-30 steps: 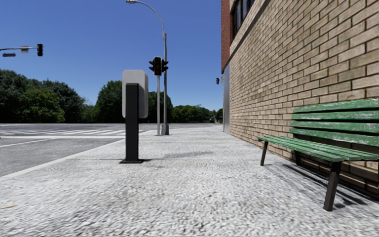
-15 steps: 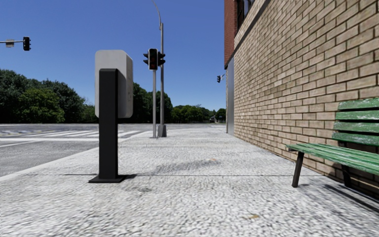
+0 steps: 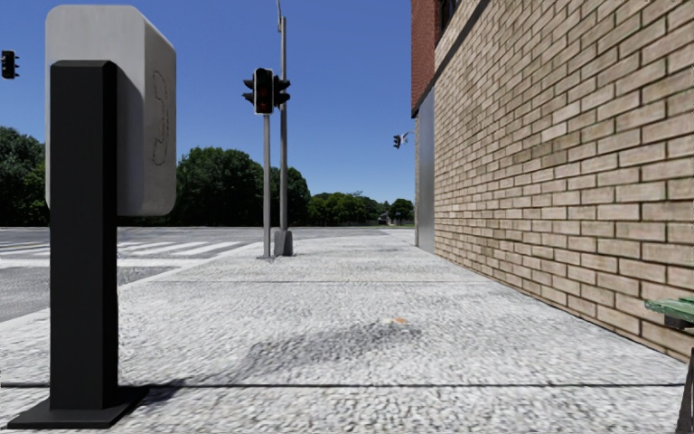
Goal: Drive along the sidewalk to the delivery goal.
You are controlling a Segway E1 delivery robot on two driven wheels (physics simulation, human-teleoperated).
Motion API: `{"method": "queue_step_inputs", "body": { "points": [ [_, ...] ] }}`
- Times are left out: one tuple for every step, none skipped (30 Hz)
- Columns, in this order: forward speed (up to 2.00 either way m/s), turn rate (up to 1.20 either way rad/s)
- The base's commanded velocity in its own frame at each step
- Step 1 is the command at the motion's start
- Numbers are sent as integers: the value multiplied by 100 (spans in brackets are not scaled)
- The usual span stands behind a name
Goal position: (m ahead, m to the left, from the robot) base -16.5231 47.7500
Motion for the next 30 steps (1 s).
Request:
{"method": "queue_step_inputs", "body": {
  "points": [
    [200,0],
    [200,0],
    [200,0],
    [200,0],
    [200,0],
    [200,0],
    [200,0],
    [200,0],
    [200,0],
    [200,0],
    [200,0],
    [200,0],
    [200,0],
    [200,0],
    [200,0],
    [200,0],
    [200,0],
    [200,0],
    [200,0],
    [200,0],
    [200,0],
    [200,0],
    [200,0],
    [200,0],
    [200,0],
    [200,0],
    [200,0],
    [200,0],
    [200,-65],
    [200,-120]
  ]
}}
